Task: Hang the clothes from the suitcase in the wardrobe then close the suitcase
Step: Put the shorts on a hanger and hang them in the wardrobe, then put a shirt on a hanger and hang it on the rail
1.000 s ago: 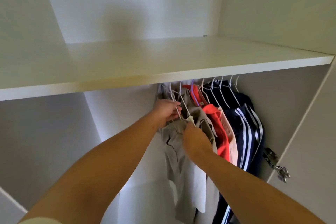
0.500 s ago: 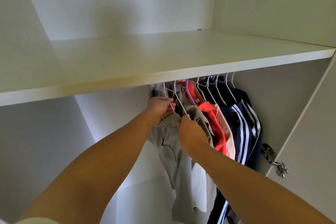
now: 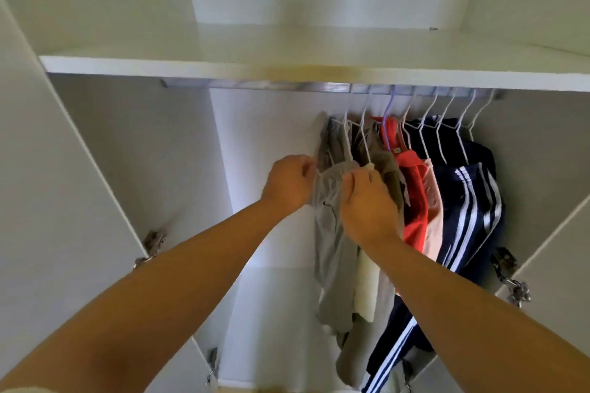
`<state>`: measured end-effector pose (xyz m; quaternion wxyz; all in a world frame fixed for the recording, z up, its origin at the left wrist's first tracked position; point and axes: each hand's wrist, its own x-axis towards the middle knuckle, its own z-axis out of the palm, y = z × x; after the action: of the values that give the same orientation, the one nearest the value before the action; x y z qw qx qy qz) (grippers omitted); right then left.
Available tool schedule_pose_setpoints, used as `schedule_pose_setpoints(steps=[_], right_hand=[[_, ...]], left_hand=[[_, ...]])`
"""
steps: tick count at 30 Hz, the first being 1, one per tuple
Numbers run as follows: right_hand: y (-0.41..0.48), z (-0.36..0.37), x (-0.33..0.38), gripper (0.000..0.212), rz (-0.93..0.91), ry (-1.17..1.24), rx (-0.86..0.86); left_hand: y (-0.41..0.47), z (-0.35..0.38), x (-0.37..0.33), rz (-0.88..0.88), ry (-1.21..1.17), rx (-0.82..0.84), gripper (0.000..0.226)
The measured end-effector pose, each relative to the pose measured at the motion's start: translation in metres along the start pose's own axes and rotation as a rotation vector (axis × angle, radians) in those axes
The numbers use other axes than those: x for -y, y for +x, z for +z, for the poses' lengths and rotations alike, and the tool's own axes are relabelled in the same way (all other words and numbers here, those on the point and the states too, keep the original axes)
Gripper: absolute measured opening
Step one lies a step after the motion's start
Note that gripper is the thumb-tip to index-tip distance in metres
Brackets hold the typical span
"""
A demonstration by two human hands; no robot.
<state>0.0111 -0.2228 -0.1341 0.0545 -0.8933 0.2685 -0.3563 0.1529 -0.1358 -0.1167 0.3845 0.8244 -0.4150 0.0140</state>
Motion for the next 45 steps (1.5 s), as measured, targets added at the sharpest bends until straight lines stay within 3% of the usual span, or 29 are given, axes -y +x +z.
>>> schedule_pose_setpoints(steps=[3, 8, 13, 17, 22, 29, 34, 37, 45], right_hand=[[-0.028, 0.006, 0.024, 0.031, 0.009, 0.132, 0.064], [-0.124, 0.020, 0.114, 0.028, -0.272, 0.509, 0.253], [-0.218, 0.005, 0.226, 0.031, -0.593, 0.623, 0.532], [-0.290, -0.022, 0.304, 0.036, -0.969, 0.751, 0.532], [-0.382, -0.047, 0.384, 0.033, -1.317, 0.715, 0.712], [-0.488, -0.051, 0.483, 0.034, -1.560, 0.567, 0.861], [-0.561, -0.024, 0.550, 0.021, -1.682, 0.429, 1.025], [-0.606, 0.005, 0.590, 0.012, -1.709, 0.297, 1.170], [-0.741, 0.087, 0.638, 0.018, -1.708, -0.052, 1.454]], left_hand=[[-0.070, -0.036, 0.015, 0.021, 0.047, -0.113, 0.027], [-0.239, -0.108, 0.039, -0.035, 0.230, -0.326, 0.021], [-0.408, -0.175, 0.046, -0.052, 0.487, -0.479, 0.020], [-0.533, -0.214, 0.054, -0.322, 0.581, -0.645, 0.017], [-0.677, -0.237, 0.078, -0.911, 0.583, -0.727, 0.023], [-0.852, -0.239, 0.115, -1.606, 0.415, -0.724, 0.027], [-0.952, -0.223, 0.181, -1.934, 0.237, -0.509, 0.026], [-0.992, -0.208, 0.229, -2.015, 0.113, -0.287, 0.025], [-1.068, -0.140, 0.320, -2.096, -0.182, -0.119, 0.031]])
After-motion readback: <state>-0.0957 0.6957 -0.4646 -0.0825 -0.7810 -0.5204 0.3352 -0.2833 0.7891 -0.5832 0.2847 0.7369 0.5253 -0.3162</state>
